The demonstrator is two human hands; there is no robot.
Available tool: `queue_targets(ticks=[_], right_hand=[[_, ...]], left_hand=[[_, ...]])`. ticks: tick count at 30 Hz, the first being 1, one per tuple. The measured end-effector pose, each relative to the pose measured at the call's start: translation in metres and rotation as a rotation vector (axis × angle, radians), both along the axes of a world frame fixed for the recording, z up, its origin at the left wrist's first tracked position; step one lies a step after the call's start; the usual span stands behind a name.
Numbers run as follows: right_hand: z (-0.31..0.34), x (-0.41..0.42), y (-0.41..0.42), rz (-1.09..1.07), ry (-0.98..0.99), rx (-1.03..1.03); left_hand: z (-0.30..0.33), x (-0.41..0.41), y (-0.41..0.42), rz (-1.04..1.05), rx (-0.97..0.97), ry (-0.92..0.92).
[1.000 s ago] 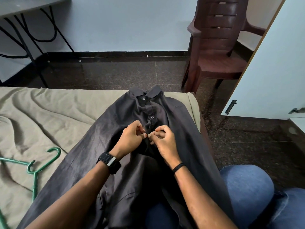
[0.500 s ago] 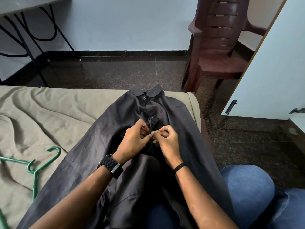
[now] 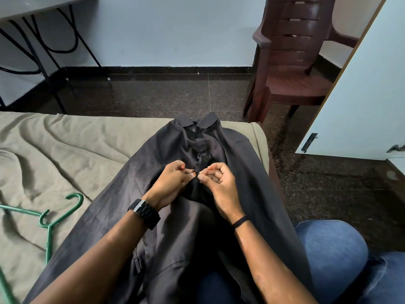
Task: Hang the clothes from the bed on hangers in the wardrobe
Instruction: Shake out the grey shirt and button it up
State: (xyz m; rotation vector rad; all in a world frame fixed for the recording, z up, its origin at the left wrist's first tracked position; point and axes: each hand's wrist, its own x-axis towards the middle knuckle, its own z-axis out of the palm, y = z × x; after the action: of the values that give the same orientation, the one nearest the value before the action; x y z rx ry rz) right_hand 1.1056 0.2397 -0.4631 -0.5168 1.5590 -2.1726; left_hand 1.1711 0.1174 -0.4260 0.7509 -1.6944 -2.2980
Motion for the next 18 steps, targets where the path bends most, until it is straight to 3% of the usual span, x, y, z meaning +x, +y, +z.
queue_targets(ticks=[3,10,15,18], right_hand=[[0.0019,0.0007,-0.0002,-0.022,0.038,0.012],[0.0067,0.0025,0.0027,0.009,0.135,0.073],[0.0068,0.0040,0.0039,0.074,0.219,0.129],[0.0045,0.0068,0.0026,0.009,0.281,0.198]], left_hand=[[0.0017,0.0004,-0.0020,-0.029,0.144,0.035],[-0.0029,0.0017,-0.0015,0.000,0.284,0.020],[-0.0081,0.0032,-0.0040,0.017,0.287,-0.038],[-0.0053,0.0021,-0.0044,0.002,0.235,-0.056]])
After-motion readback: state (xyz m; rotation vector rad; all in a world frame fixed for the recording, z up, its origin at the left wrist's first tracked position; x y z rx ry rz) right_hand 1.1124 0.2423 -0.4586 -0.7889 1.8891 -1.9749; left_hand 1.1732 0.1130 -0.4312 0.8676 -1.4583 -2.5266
